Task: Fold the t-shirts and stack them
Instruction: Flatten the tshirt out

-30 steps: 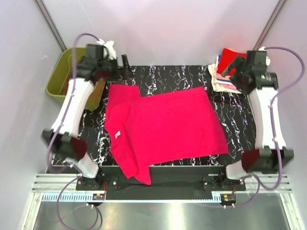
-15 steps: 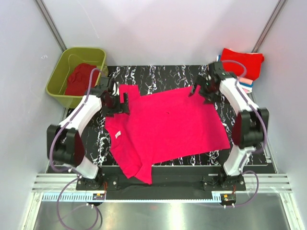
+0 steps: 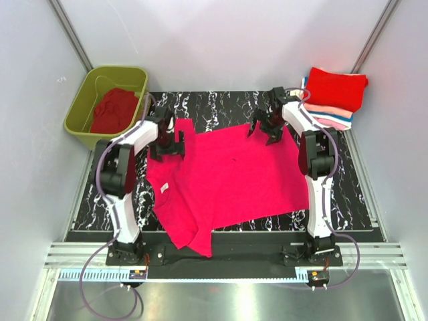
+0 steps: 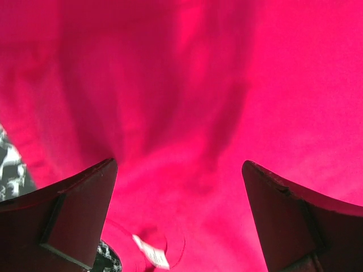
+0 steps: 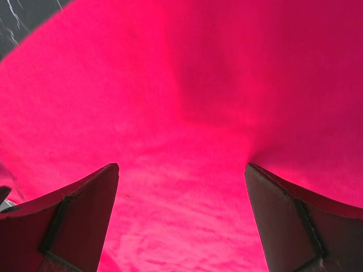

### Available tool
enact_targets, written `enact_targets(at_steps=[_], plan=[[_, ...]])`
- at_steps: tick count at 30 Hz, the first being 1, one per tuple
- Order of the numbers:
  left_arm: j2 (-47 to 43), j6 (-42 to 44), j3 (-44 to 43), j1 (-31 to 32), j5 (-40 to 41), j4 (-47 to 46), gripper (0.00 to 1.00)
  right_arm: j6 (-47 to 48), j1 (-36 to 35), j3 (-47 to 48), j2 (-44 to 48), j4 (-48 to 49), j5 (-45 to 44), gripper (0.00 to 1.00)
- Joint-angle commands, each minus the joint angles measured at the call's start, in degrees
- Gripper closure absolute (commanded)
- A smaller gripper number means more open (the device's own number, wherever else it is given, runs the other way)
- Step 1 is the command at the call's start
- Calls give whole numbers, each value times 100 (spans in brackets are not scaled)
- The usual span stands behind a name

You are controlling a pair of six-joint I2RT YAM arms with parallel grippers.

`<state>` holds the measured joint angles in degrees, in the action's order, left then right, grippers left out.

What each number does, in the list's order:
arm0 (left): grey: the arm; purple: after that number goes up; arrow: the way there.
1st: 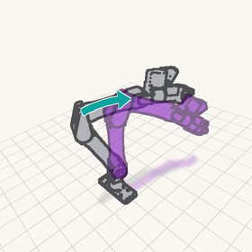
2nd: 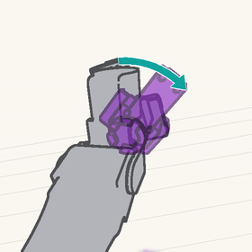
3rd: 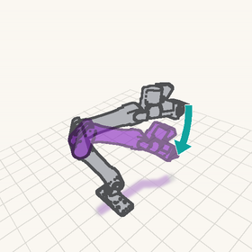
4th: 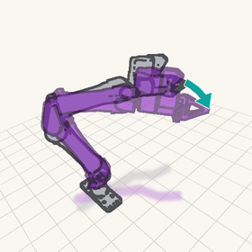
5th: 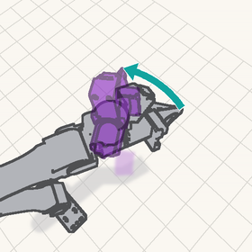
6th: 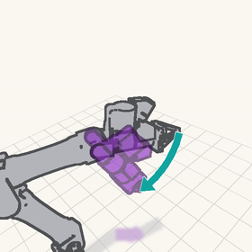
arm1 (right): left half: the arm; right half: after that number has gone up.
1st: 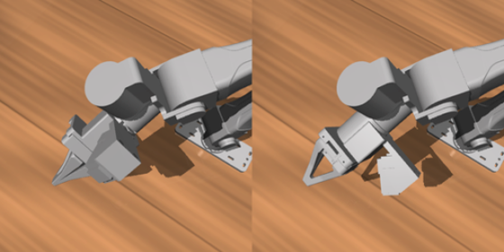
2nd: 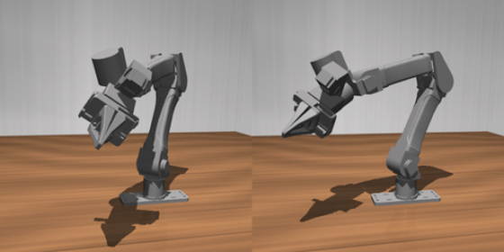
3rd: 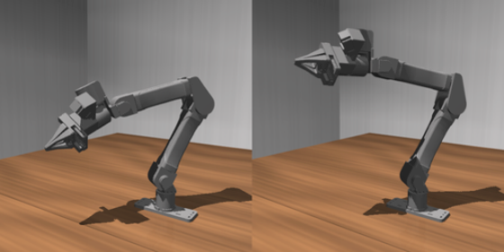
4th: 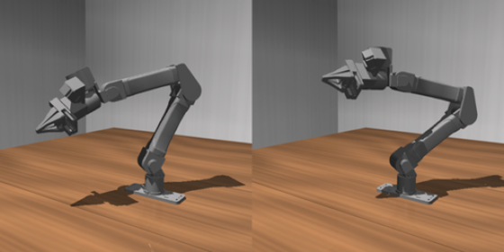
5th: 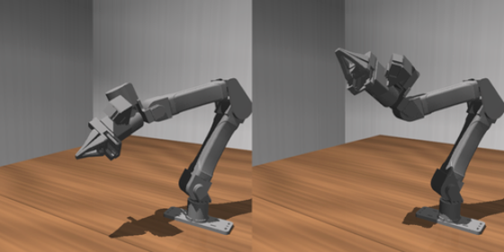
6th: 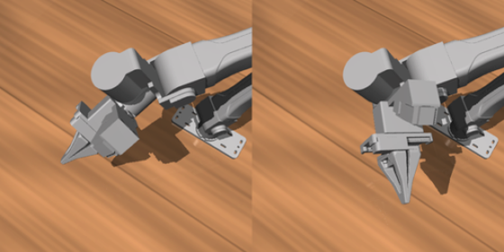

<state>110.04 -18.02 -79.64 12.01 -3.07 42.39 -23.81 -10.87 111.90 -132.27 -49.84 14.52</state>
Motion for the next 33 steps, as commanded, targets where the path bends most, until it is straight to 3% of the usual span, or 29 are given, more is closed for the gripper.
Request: enact_targets(at_steps=[1, 8, 15, 18, 27, 31, 33], plan=[[464, 79, -719, 12, 281, -74, 1, 175, 24, 666, -264, -227, -63, 0], [1913, 255, -2353, 38, 290, 489, 1, -316, 524, 632, -651, -157, -143, 0], [3541, 633, -5408, 38, 290, 1499, 1, -431, 814, 1043, -1099, -245, -256, 0], [3849, 774, -5992, 38, 71, 1483, 1, -466, 876, 1289, -1292, -262, -196, 0], [3420, 1160, -6530, 64, -326, 376, 1, -580, 929, 2064, -1618, -579, -415, 0], [2402, 1231, -6206, 222, 51, 410, 1, -546, 920, 2266, -1452, -693, -424, 0], [1497, 1187, -5437, 302, 289, 402, 1, -484, 912, 2354, -1206, -702, -232, 0]])
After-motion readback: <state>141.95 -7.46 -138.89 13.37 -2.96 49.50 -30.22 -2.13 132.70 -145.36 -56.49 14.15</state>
